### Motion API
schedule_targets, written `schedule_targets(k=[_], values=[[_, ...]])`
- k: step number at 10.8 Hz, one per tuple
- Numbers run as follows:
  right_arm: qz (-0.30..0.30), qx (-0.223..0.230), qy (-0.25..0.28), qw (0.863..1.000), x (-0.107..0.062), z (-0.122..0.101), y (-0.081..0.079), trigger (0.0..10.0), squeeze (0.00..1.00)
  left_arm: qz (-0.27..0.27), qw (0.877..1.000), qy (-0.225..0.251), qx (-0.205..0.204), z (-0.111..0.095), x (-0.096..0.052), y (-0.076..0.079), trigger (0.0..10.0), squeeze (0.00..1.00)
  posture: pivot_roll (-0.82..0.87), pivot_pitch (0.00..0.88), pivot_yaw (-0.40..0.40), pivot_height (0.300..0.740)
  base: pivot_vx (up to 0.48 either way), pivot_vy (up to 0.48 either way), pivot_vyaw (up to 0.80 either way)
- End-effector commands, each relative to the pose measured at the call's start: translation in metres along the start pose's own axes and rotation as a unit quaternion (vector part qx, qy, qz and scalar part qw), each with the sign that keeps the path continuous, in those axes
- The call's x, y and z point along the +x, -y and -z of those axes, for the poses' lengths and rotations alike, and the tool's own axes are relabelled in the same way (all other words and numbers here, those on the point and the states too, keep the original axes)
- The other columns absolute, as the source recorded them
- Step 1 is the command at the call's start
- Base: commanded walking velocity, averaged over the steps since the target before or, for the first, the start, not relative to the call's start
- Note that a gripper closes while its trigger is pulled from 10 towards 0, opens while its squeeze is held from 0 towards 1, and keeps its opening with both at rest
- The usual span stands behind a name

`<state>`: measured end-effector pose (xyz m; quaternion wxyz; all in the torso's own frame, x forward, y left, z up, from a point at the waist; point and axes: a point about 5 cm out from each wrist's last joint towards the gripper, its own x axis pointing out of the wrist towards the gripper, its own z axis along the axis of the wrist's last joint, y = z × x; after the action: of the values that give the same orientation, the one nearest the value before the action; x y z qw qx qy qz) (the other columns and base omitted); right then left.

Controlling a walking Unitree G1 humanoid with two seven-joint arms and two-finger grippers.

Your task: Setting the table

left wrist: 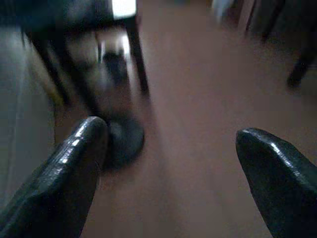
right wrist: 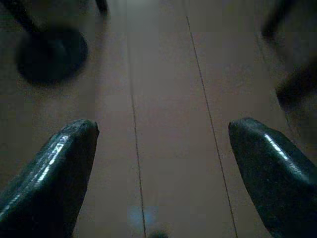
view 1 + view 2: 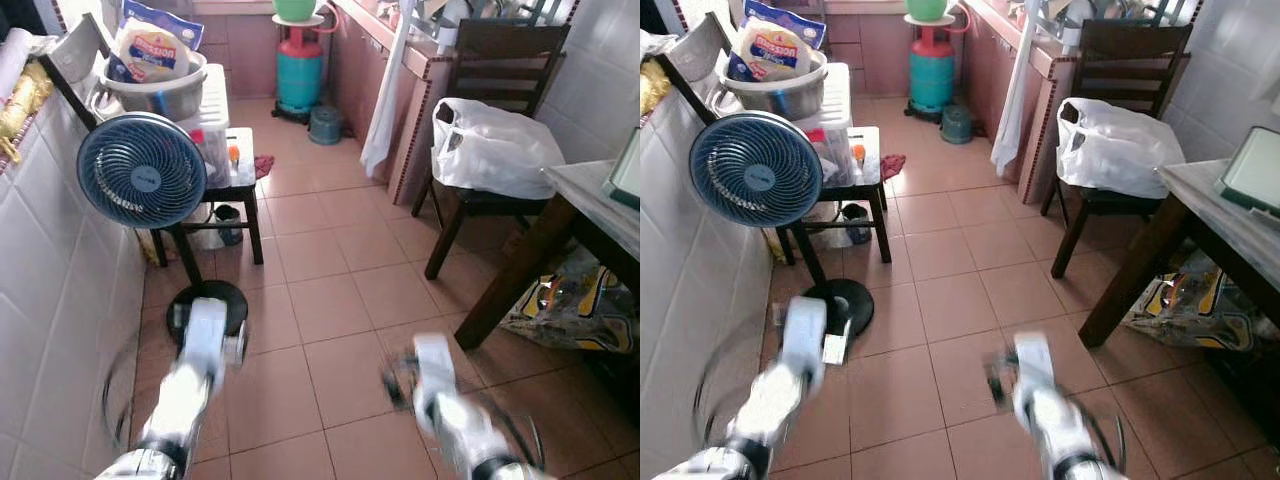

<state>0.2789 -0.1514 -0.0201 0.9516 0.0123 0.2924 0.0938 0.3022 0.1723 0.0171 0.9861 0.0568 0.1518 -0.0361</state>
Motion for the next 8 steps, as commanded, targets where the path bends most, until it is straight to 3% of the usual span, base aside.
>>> schedule_targets(k=[1, 3, 5, 6, 8], values=[[-0.016, -0.016, 0.050, 0.998, 0.005, -0.025, -0.006, 10.0, 0.00, 0.013, 0.999, 0.048, -0.003, -0.013, 0.000, 0.009, 10.0, 0.00, 0.14, 0.000, -0.034, 0.740, 0.000, 0.000, 0.00], [-0.036, -0.031, 0.118, 0.992, 0.009, -0.060, -0.018, 10.0, 0.00, 0.024, 0.985, 0.165, 0.031, -0.040, -0.018, 0.025, 10.0, 0.00, 0.16, 0.000, -0.041, 0.740, 0.000, 0.000, 0.00], [-0.045, -0.036, 0.168, 0.984, 0.006, -0.082, -0.018, 10.0, 0.00, 0.001, 0.980, 0.199, 0.031, -0.050, -0.035, 0.017, 10.0, 0.00, 0.17, 0.000, -0.050, 0.740, 0.000, 0.000, 0.00], [-0.047, -0.058, 0.203, 0.976, 0.000, -0.095, -0.017, 10.0, 0.00, -0.013, 0.976, 0.214, 0.048, -0.058, -0.053, 0.006, 10.0, 0.00, 0.18, 0.000, -0.055, 0.740, 0.000, 0.000, 0.00], [-0.068, -0.088, 0.228, 0.967, -0.013, -0.105, -0.012, 10.0, 0.00, -0.032, 0.977, 0.199, 0.072, -0.055, -0.085, -0.007, 10.0, 0.00, 0.20, 0.000, -0.074, 0.740, 0.000, 0.000, 0.00]])
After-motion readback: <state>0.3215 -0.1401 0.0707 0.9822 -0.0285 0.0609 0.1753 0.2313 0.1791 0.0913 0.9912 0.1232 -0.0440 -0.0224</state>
